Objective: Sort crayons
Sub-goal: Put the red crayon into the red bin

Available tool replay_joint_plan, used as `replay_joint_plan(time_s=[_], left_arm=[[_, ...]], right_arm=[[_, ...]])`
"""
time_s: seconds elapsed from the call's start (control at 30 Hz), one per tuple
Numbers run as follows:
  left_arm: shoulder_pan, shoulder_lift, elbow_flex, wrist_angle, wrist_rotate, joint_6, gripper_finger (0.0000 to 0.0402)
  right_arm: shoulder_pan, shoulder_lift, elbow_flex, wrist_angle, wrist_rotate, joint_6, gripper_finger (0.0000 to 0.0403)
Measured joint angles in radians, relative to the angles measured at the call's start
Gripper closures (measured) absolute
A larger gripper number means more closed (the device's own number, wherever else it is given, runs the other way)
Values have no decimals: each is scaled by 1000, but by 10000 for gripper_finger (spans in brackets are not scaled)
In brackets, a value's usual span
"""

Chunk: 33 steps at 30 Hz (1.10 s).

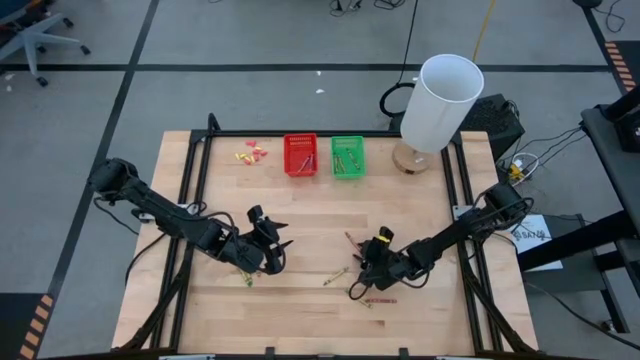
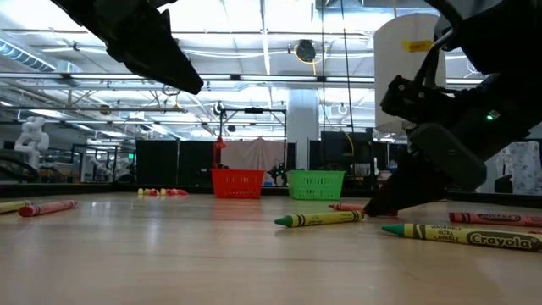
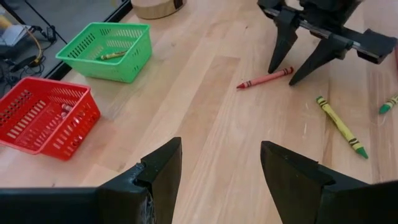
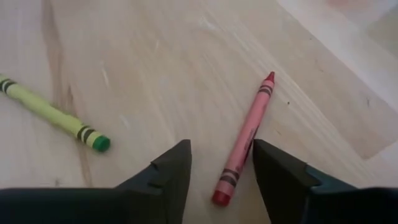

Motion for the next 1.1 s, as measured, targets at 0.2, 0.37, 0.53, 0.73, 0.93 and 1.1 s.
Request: replay_joint_plan(time_s=[0.2,0.37,0.53,0.73,0.93,1.1], left_arm=[[3,0,0,8,-15,13,183],[2,0,0,9,-16,11,183],[2,0,0,8,-16,11,183],[2,0,0,6,-16,29,183],[2,0,0,8,-16,30,183],[2,0,0,8,-16,30,183]], right_arm=[[-34,1,1,-3,-4,-10,284],[-60,7,1,-6,-3,-13,337],[-72,23,2,-3,4,-9,390],[-73,30,2,5,13,-23,388],[-74,5,-2,34,12,-137,397],[-99,-48,-3,53,22,-229,399]])
